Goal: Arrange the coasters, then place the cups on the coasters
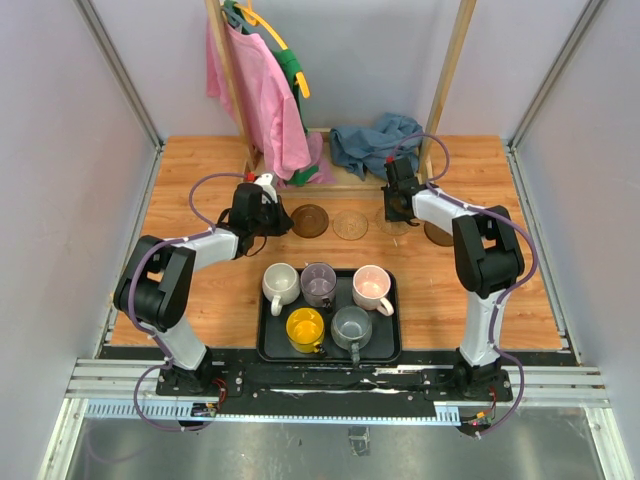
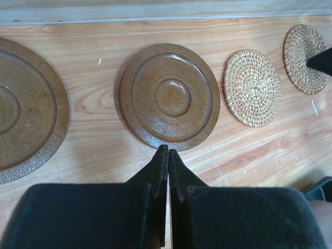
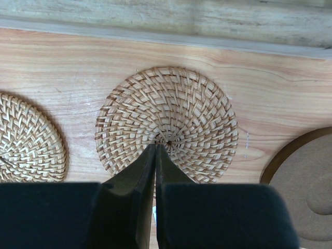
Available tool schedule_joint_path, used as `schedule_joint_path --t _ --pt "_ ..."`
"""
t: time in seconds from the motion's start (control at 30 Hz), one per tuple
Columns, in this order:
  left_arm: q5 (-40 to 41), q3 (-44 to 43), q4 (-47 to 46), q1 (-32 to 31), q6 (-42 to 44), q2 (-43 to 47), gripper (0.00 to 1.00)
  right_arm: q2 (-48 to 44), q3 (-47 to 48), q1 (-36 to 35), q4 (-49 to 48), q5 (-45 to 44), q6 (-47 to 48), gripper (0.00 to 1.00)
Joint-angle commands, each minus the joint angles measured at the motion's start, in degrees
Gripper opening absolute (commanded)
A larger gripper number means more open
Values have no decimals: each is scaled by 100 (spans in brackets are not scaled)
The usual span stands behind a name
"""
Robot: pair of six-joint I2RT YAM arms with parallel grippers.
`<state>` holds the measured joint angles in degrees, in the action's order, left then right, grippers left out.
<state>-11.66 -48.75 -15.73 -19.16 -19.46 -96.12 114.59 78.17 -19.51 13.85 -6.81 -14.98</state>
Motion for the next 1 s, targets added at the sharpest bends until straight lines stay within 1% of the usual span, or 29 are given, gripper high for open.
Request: schedule_joint_path --t 0.0,0.3,0.6,0.7,0.87,0.97 --pt "19 76 -9 -36 22 -5 1 255 -138 -124 740 -41 -34 5" --pt "60 60 -35 -30 55 -6 1 -76 -100 -124 829 -140 49 6" --pt "89 -176 -88 -36 290 -116 1 -516 552 -124 1030 -319 318 12" --pt "-54 -250 -163 -36 378 -220 1 -712 581 -124 1037 -406 368 16" --pt "-349 -338 -370 -41 531 -413 1 -963 414 -115 1037 -582 386 27" --pt "-477 -416 -405 -67 581 -543 2 -1044 218 -121 1041 -584 321 29"
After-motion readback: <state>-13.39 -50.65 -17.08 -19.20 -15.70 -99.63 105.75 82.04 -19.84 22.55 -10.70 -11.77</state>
